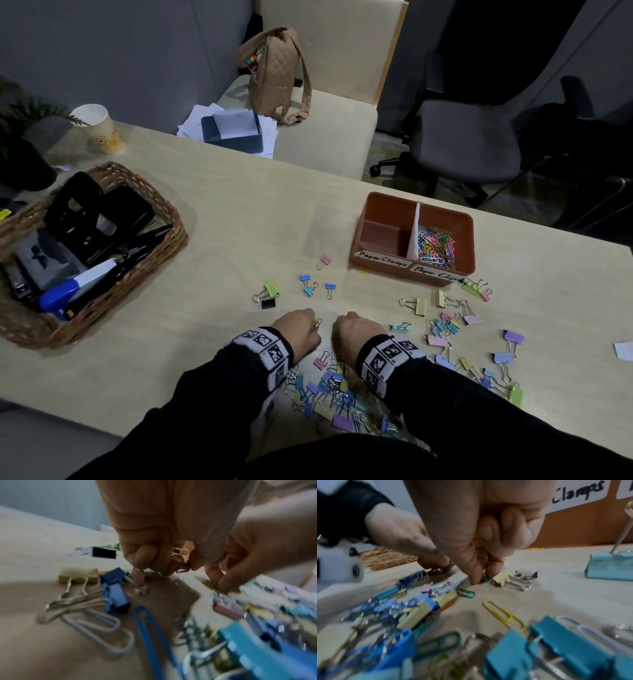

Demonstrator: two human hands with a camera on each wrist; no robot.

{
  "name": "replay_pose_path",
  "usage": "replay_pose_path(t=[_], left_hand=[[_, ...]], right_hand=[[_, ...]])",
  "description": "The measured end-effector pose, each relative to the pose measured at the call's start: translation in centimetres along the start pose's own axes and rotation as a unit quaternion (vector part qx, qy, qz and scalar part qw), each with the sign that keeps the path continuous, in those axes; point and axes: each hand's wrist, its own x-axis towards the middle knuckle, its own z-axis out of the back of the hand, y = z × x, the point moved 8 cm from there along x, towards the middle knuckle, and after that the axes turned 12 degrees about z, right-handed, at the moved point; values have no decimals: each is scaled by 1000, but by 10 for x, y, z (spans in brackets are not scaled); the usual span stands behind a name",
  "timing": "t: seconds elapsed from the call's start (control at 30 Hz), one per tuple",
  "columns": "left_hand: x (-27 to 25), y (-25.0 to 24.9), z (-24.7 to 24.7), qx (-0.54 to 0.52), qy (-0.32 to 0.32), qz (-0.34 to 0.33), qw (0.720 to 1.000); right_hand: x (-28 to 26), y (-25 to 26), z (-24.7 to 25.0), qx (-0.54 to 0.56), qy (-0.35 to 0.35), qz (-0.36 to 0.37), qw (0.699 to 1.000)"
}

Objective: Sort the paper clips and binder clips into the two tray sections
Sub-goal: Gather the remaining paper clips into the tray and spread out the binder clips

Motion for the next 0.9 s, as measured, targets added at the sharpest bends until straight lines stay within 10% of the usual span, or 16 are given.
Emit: replay_pose_path(t=[0.37, 0.63, 0.9], left_hand=[[4, 27, -6, -242, 43, 31, 969], [-6, 22, -13, -529, 150, 133, 825], [-10, 1, 13, -108, -22, 26, 994]], right_hand=[[-22, -25, 18, 171, -148, -58, 972], [-36, -53, 12, 361, -172, -117, 909], [-33, -6, -3, 43, -34, 64, 996]])
